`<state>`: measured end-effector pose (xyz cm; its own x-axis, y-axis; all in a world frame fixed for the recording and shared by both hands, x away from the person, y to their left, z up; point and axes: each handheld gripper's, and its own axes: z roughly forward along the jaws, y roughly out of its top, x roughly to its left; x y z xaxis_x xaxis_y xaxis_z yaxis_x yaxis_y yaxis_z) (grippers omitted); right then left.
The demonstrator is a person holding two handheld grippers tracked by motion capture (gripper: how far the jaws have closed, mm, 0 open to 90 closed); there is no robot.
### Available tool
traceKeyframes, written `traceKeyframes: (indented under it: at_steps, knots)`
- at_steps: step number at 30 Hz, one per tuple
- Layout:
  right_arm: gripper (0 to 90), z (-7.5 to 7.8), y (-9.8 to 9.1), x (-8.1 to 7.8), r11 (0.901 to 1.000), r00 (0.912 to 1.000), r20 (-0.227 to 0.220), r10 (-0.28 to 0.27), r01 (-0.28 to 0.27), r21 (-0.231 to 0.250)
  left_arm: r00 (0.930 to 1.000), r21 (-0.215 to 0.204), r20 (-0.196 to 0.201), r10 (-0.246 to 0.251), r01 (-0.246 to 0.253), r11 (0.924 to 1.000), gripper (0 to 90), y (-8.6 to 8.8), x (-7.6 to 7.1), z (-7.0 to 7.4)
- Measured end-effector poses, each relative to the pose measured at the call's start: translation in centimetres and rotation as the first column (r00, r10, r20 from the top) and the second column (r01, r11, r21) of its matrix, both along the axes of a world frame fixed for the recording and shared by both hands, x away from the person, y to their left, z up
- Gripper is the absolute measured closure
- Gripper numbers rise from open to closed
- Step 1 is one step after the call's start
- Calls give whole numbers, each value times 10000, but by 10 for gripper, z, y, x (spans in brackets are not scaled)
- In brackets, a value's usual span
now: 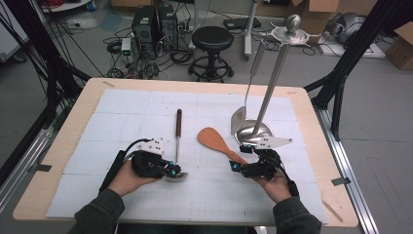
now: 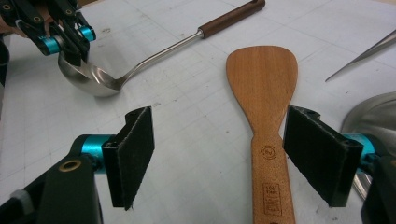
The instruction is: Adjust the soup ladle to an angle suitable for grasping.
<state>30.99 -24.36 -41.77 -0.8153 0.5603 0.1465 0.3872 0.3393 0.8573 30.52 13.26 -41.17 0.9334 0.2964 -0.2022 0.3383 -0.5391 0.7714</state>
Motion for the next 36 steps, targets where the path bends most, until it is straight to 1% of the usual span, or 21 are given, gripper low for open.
traceKeyframes:
  at_steps: [3, 5, 9, 12, 18, 20, 22, 29, 30, 33, 36]
  knots:
    - [241, 0, 0, 0, 10000, 10000, -36, 0, 0, 12, 9999, 51, -57, -88, 88, 9999, 863, 1, 0, 0]
    - [241, 0, 0, 0, 10000, 10000, -49, 13, -13, 4, 9996, 19, -119, -258, 258, 9997, 867, 1, -1, 1]
    - [240, 0, 0, -1, 10000, 10000, -78, -11, 11, 10, 9988, 47, -134, -461, 462, 9989, 870, -1, -5, 1]
    - [241, 0, 0, -1, 10000, 10000, -18, -6, 6, 13, 9980, 150, -88, -626, 627, 9979, 869, -2, -9, 2]
    - [240, 0, 0, -1, 10000, 10000, -47, 20, -20, 1, 9966, 32, -125, -811, 811, 9967, 869, 1, -18, 0]
    - [240, 0, 1, -1, 10000, 10000, -25, 11, -11, -6, 9968, -19, -181, -776, 775, 9970, 869, 2, -21, 0]
    - [241, 0, 1, -1, 10000, 10000, -19, 24, -24, -13, 9961, 84, -129, -875, 876, 9961, 869, 3, -23, 0]
    - [241, 0, 1, -2, 10000, 10000, -46, 11, -11, 19, 9928, 124, -106, -1193, 1195, 9928, 869, 0, -30, 1]
    - [241, 0, 1, -2, 10000, 10000, -67, 13, -13, -3, 9918, 208, -106, -1275, 1277, 9916, 870, 1, -31, 1]
    - [241, 0, 1, -2, 10000, 9999, -97, 36, -36, 6, 9907, 158, -153, -1355, 1358, 9906, 870, 0, -34, 1]
    - [241, -1, 2, -2, 10000, 10000, -72, 43, -43, 5, 9907, -48, -269, -1331, 1331, 9911, 870, 2, -36, -1]
